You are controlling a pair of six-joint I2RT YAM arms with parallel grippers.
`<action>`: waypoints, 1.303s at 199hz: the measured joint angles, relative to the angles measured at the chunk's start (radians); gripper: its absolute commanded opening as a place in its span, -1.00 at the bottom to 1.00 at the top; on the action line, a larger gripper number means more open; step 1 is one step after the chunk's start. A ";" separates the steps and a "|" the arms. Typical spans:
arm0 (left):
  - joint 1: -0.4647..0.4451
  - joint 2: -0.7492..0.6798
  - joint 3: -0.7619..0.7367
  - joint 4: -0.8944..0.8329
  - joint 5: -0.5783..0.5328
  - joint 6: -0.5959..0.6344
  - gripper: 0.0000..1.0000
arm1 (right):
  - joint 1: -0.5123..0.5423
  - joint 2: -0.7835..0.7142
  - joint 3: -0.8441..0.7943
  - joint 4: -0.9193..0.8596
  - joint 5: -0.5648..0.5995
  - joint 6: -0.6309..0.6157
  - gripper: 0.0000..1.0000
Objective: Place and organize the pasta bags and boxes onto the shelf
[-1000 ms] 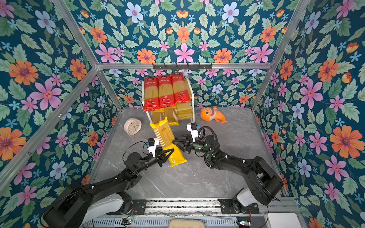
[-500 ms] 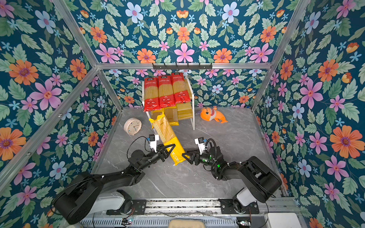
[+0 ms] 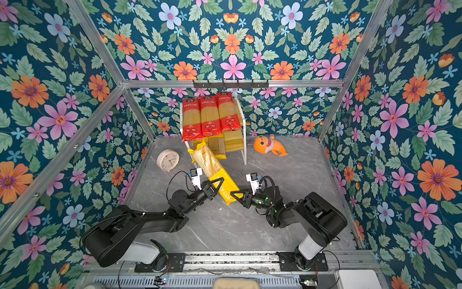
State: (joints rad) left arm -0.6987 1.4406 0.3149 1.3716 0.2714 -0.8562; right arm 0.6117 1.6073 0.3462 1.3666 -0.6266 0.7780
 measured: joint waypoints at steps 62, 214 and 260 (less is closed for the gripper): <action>-0.046 0.136 0.024 0.111 -0.078 -0.034 -0.25 | -0.040 -0.036 -0.034 -0.018 -0.031 0.037 -1.00; -0.010 0.158 0.058 0.174 -0.039 -0.083 0.37 | -0.149 -0.073 0.299 -0.339 0.236 0.209 -1.00; -0.010 -0.006 -0.057 0.051 -0.079 -0.024 0.37 | -0.165 0.004 0.444 -0.521 0.259 0.239 -1.00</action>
State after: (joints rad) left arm -0.7090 1.4342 0.2577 1.4231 0.1925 -0.8799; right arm 0.4469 1.6115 0.7906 0.8455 -0.3676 1.0168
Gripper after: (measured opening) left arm 0.684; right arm 0.146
